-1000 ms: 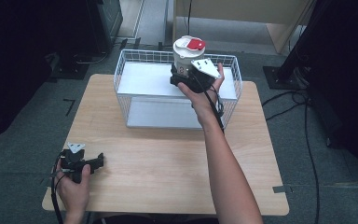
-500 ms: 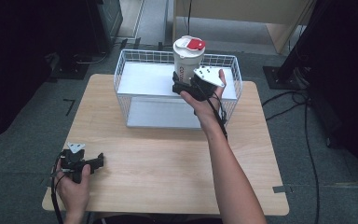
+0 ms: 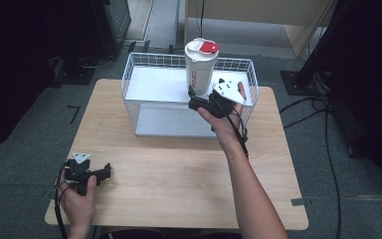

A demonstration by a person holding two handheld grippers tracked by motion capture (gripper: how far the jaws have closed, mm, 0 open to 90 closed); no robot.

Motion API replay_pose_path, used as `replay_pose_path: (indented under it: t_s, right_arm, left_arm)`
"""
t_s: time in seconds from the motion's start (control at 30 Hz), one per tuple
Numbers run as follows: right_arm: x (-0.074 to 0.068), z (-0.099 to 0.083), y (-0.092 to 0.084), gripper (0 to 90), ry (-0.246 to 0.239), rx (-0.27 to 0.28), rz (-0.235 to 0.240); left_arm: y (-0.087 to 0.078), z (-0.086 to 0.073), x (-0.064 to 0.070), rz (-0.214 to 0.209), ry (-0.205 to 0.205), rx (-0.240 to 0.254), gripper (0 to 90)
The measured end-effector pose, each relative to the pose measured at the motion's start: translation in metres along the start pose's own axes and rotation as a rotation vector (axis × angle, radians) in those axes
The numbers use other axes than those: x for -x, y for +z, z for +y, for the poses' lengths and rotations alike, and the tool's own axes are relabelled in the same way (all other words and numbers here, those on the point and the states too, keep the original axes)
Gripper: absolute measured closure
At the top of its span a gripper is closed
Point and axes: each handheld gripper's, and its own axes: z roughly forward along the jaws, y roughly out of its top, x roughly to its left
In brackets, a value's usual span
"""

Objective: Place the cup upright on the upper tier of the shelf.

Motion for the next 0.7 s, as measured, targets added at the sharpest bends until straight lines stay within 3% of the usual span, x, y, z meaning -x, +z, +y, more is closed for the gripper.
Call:
replay_pose_path:
  t_s: [0.43,0.7]
  right_arm:
    - [0.005,-0.015,-0.028,0.0,-0.003,0.014,0.015]
    - [0.017,-0.023,-0.048,0.0,-0.003,0.014,0.02]
  left_arm:
    - [0.0,0.0,0.0,-0.001,0.002,0.0,0.0]
    - [0.0,0.0,0.0,-0.001,0.002,0.0,0.0]
